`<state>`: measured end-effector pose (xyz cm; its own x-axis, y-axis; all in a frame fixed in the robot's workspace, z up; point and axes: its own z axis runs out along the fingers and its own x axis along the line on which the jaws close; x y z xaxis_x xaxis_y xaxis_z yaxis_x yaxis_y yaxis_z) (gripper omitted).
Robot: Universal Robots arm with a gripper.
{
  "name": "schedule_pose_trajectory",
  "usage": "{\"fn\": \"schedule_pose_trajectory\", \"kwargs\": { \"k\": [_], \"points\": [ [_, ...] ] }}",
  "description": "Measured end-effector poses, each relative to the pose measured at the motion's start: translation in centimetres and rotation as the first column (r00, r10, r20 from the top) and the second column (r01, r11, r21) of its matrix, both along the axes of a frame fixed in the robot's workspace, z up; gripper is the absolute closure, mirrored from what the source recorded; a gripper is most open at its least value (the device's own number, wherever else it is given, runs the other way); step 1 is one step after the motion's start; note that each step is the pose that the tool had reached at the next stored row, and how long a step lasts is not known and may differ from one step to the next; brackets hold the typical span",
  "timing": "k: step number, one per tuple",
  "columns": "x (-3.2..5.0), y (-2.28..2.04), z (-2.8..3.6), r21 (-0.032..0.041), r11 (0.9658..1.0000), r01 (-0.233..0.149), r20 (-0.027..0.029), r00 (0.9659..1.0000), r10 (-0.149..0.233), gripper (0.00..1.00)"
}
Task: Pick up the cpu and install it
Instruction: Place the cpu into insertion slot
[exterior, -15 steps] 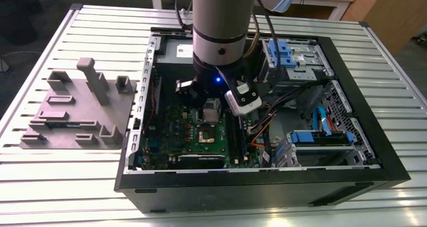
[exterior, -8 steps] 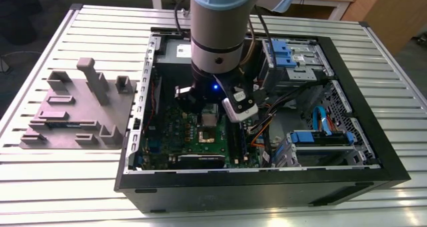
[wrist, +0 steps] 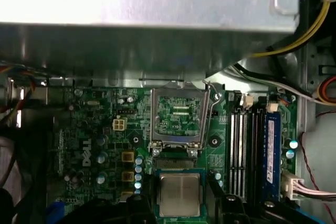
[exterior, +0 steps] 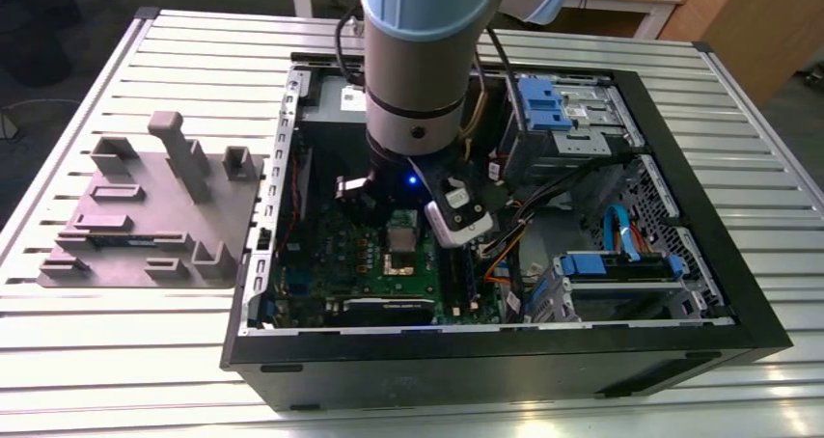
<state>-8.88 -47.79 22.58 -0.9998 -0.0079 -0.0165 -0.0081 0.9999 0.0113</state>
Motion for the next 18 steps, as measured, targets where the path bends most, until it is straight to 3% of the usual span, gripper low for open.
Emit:
{"fn": "schedule_pose_trajectory", "kwargs": {
  "k": [6,11,18],
  "points": [
    [0.0,-0.18,-0.87,0.0,1.0,0.001,0.0004,1.0,-0.001,0.53],
    [0.0,-0.17,-0.98,-0.0006,1.0,0.0,0.0005,1.0,0.0,0.53],
    [-0.01,-0.28,-2.21,-0.0009,1.0,0.0,-0.0005,1.0,0.0,0.53]
  ]
}}
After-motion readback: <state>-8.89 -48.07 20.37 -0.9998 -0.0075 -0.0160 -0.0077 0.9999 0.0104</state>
